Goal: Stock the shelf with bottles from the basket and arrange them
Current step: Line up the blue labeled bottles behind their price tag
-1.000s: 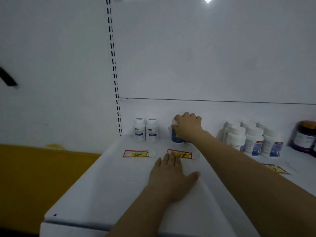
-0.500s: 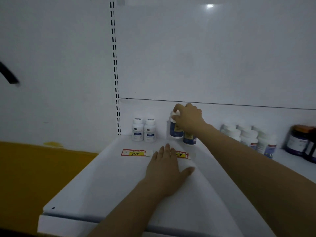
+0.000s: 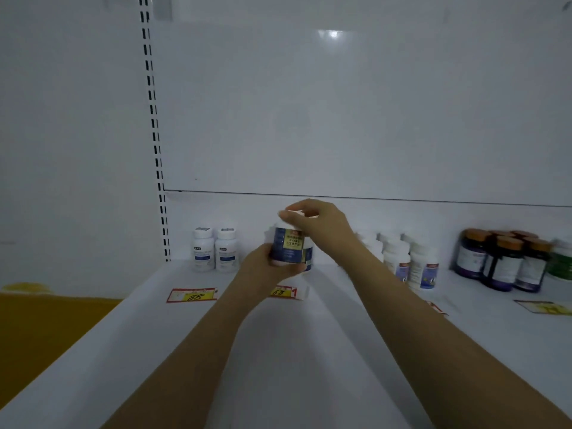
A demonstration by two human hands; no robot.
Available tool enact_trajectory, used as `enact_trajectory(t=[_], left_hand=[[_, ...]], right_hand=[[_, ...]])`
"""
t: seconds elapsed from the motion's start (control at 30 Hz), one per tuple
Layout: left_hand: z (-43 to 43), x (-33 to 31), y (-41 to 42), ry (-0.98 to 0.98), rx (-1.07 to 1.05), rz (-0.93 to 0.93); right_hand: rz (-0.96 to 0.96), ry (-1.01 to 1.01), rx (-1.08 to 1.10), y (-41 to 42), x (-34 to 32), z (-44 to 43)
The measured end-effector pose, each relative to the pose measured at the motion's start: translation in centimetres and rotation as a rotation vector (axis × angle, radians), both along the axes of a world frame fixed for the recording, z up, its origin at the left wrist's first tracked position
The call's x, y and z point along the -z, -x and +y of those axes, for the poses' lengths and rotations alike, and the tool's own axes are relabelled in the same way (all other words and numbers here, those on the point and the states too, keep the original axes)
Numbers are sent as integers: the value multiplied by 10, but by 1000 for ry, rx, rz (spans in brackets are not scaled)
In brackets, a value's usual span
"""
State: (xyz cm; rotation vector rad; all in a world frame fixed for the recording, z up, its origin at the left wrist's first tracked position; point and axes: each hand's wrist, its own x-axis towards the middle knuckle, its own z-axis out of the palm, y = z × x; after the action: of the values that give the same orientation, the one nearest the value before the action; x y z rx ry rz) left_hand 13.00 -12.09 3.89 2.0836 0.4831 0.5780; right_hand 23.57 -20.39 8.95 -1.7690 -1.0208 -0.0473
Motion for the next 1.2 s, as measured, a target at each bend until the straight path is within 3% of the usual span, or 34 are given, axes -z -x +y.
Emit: enact_trajectory(t=[0.23, 0.63, 1.2], left_hand=[[12, 7, 3, 167, 98, -32], [18, 11, -2, 284, 156, -82], [15, 8, -2, 226, 137, -78]], right_hand=[[184, -75, -117, -11, 23, 7], [182, -108, -180, -15, 25, 6], [180, -131, -220, -10, 25, -2]])
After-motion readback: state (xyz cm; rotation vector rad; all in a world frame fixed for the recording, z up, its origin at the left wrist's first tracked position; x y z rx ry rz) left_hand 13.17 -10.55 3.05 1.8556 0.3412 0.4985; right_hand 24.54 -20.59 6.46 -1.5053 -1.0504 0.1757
